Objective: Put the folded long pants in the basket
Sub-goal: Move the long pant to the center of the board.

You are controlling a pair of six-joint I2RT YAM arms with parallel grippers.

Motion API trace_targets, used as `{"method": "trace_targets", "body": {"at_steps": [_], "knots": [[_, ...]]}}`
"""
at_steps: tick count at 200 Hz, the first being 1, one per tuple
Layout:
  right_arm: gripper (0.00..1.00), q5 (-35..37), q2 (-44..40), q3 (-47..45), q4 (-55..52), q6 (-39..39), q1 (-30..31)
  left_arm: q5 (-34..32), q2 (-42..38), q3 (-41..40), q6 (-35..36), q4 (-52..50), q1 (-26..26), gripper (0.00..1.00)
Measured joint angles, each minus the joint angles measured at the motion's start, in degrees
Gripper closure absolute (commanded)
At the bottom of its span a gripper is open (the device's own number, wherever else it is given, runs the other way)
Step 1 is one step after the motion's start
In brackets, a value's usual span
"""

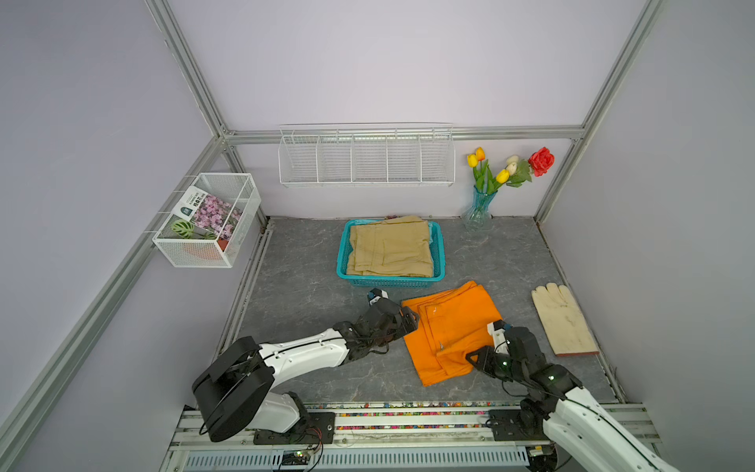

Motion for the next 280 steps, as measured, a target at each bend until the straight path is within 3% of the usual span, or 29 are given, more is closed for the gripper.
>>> {"method": "trace_targets", "body": {"at_steps": [19, 57, 86, 95, 112, 122, 133, 163, 181, 230, 261, 280], "knots": [[1.00, 0.4, 1.7, 0.0, 1.9, 0.5, 1.1, 1.1, 4.1, -2.3, -1.0, 1.5, 0.0, 0.08], [1.00, 2.1, 6.1, 0.0, 6.9, 1.9, 4.6, 3.7, 12.1, -0.2, -2.1, 13.8, 0.0, 0.10], [1.00, 3.8, 7.8, 0.0, 9.3, 2.6, 6.6, 4.7, 15.7, 0.3, -2.9, 20.5, 0.0, 0.19], [0.99, 4.2, 7.9, 0.1, 9.6, 2.8, 7.0, 4.9, 16.3, 0.3, -3.2, 21.5, 0.1, 0.27], [0.92, 4.7, 7.9, 0.1, 9.7, 3.0, 7.5, 5.1, 17.1, 0.6, -3.5, 21.1, 0.3, 0.54], [0.86, 5.0, 7.9, 0.1, 9.7, 3.0, 7.6, 5.1, 17.6, 0.5, -4.0, 20.5, 0.5, 0.76], [0.72, 5.2, 7.8, 0.1, 9.7, 3.0, 7.8, 5.2, 17.9, 0.5, -4.0, 19.0, 1.1, 1.00], [0.32, 5.3, 6.3, 1.3, 7.3, 1.8, 8.0, 8.5, 18.1, 0.5, -3.5, 18.0, 3.7, 1.00], [0.21, 5.3, 4.6, 4.3, 3.6, 0.0, 8.1, 11.1, 18.1, 0.1, -2.7, 18.3, 6.1, 1.00], [0.11, 9.7, -3.8, 15.6, -7.2, -4.5, 8.1, 11.1, 11.4, -3.0, 0.5, 11.4, 9.5, 1.00], [0.09, 15.5, -5.4, 15.8, -10.0, -4.6, 8.1, 8.7, 3.8, -4.3, 3.2, 2.5, 9.6, 1.00], [0.07, 15.4, -4.0, 12.9, -6.9, -2.0, 8.1, 7.6, -0.3, -4.4, 4.6, -1.5, 9.6, 1.00]]}}
